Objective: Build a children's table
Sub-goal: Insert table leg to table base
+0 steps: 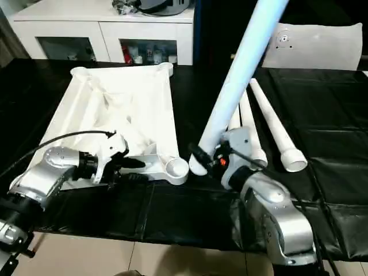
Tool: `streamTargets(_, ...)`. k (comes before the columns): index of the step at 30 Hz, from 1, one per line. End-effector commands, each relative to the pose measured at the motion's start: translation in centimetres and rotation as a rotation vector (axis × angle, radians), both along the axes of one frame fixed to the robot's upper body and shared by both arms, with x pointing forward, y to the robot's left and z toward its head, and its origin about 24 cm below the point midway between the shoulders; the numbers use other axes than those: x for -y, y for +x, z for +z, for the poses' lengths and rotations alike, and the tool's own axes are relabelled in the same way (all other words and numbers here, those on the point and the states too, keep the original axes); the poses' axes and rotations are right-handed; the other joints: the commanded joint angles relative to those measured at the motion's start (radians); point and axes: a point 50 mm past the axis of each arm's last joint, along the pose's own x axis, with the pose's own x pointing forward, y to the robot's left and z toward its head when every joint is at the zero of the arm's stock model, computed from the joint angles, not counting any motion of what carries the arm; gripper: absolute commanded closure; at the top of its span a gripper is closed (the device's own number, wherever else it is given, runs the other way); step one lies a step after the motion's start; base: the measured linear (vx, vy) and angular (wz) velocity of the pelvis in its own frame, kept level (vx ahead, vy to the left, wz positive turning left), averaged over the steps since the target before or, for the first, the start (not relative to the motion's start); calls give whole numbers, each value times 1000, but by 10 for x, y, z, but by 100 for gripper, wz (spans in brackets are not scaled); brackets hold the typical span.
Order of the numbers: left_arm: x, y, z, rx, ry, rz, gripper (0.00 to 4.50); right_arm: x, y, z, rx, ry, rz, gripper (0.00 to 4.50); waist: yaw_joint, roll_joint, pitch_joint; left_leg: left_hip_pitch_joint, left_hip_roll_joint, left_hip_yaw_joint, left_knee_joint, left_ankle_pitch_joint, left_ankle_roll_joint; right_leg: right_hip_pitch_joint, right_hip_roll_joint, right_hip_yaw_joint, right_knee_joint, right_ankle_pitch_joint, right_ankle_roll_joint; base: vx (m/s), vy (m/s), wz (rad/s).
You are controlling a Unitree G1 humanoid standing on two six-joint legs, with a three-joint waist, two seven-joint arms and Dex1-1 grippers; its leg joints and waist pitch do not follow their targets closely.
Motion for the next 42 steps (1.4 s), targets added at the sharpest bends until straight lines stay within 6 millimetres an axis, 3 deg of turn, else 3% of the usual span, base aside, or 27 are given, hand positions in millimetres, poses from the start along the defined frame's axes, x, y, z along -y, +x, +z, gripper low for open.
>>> streamTargets(1,-4,2,0,10,23,-2,276,-1,-1,6,32,-2,13,259,0,4,-57,0,119,-48,-94,-123,23,55,-107,73,-71,-22,-278,0,0,0)
streamTargets(7,-7,2,-5,8,50,-7,321,-2,-2,6,31,-5,28,259,0,0,-56,0,122,-48,-95,-121,24,53,-108,74,-73,-41,-275,0,0,0)
streamTargets(8,-8,1,-6,9,59,-10,333,-2,-2,6,31,-6,30,259,-2,-5,-55,-1,122,-47,-96,-123,25,53,-108,74,-74,-43,-274,0,0,0)
streamTargets(11,-8,1,-6,9,53,-9,345,-2,-2,6,30,-5,31,259,-1,-2,-54,0,122,-47,-96,-126,25,52,-110,75,-75,-58,-274,0,0,0)
streamTargets(12,-8,1,-6,6,49,-12,353,-2,-1,7,29,-4,32,259,-2,-9,-53,-1,122,-46,-97,-132,25,51,-109,75,-77,-68,-273,0,0,0)
streamTargets(13,-8,1,-7,5,48,-13,377,-2,-1,7,28,-4,33,259,0,-7,-52,-1,122,-46,-97,-134,25,51,-111,75,-76,-83,-273,0,0,0)
streamTargets(17,-5,0,-6,-4,16,-28,400,-7,2,13,37,22,63,259,0,-1,-52,1,123,-48,-98,-147,19,49,-111,76,-78,-96,-270,0,0,0)
streamTargets(20,-3,-1,-4,-13,-11,-43,426,-10,5,18,67,38,83,259,-1,-1,-54,-1,123,-47,-98,-129,21,50,-111,76,-74,-60,-274,0,0,0)
streamTargets(23,1,-4,-4,-17,-21,-69,448,-14,10,25,99,52,91,259,-3,1,-60,-4,123,-47,-93,-66,39,52,-111,73,-63,40,-290,0,0,0)
streamTargets(26,3,-6,-7,16,9,-65,450,-21,15,30,126,33,152,259,-5,1,-62,-8,120,-46,-88,-42,65,54,-110,70,-60,95,-301,0,0,0)
streamTargets(31,5,-10,-15,8,14,-50,450,-28,21,25,46,2,259,259,-1,3,-59,-4,123,-44,-89,-77,61,53,-109,70,-66,34,-304,0,0,0)
streamTargets(35,9,-10,-12,39,-14,-47,450,-26,28,11,-11,-77,283,259,0,-8,-58,-5,123,-42,-90,-84,43,54,-111,71,-68,-13,-302,0,0,0)
streamTargets(38,10,-11,-9,63,-21,-51,450,-26,29,5,-36,-101,287,259,1,-6,-60,-7,122,-41,-87,-51,58,54,-110,70,-65,22,-300,0,0,0)
streamTargets(39,11,-11,-7,70,-29,-51,450,-27,30,4,-39,-102,290,259,2,-14,-61,-8,122,-40,-86,-37,69,55,-111,70,-63,35,-299,0,0,0)
streamTargets(42,12,-12,-1,84,-59,-58,450,-30,33,-2,-52,-132,303,259,2,-14,-60,-7,122,-39,-85,-33,80,51,-110,69,-65,14,-300,0,0,0)
